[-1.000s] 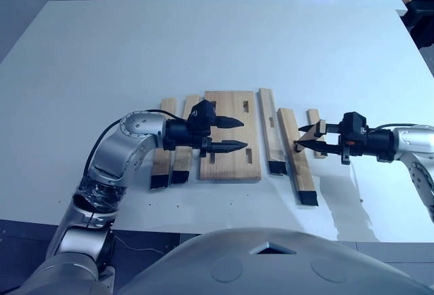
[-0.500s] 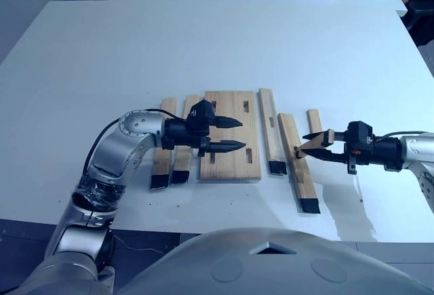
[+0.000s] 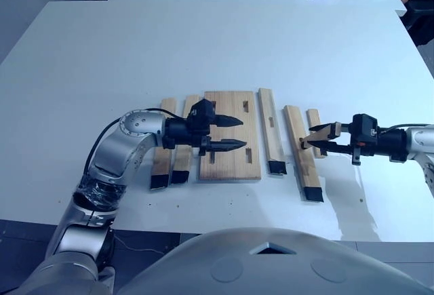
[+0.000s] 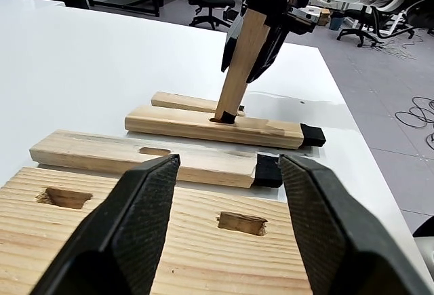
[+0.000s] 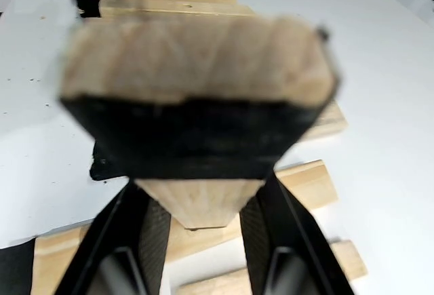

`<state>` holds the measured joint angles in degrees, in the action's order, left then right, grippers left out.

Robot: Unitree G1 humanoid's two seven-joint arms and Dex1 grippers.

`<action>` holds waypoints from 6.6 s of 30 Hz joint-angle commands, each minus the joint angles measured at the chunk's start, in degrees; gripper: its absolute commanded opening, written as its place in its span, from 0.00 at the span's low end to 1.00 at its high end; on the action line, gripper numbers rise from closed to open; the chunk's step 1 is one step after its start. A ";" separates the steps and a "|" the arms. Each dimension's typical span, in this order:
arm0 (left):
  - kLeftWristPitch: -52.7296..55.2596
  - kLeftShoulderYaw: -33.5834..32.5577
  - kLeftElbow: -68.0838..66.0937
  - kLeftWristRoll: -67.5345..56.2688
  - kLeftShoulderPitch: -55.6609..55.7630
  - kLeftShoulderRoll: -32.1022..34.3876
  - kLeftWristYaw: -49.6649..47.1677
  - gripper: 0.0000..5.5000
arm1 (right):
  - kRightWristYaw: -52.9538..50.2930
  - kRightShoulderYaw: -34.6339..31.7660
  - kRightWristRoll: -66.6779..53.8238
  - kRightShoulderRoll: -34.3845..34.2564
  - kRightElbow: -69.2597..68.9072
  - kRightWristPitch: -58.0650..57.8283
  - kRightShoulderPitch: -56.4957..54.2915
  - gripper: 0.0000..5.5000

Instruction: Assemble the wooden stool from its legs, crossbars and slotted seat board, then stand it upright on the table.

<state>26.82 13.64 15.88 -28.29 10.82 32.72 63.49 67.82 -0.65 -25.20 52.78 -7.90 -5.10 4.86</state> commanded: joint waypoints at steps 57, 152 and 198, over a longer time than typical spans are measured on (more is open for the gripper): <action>0.59 1.57 1.08 0.20 0.09 0.04 0.05 0.50 | 2.82 7.91 6.74 -3.71 4.28 -4.99 -2.91 0.24; -3.07 1.10 -2.32 2.18 0.72 -2.77 -3.52 0.50 | -24.20 -8.70 -25.62 -14.94 -23.64 -29.76 -19.15 0.48; -2.54 -8.94 7.21 1.07 -13.42 -4.19 -15.95 0.50 | -15.19 6.78 -34.25 -10.05 -20.99 -34.76 -18.49 0.48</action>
<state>24.03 6.83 21.88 -26.45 -1.44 28.04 48.92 50.15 3.38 -62.87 44.36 -31.15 -40.92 -9.82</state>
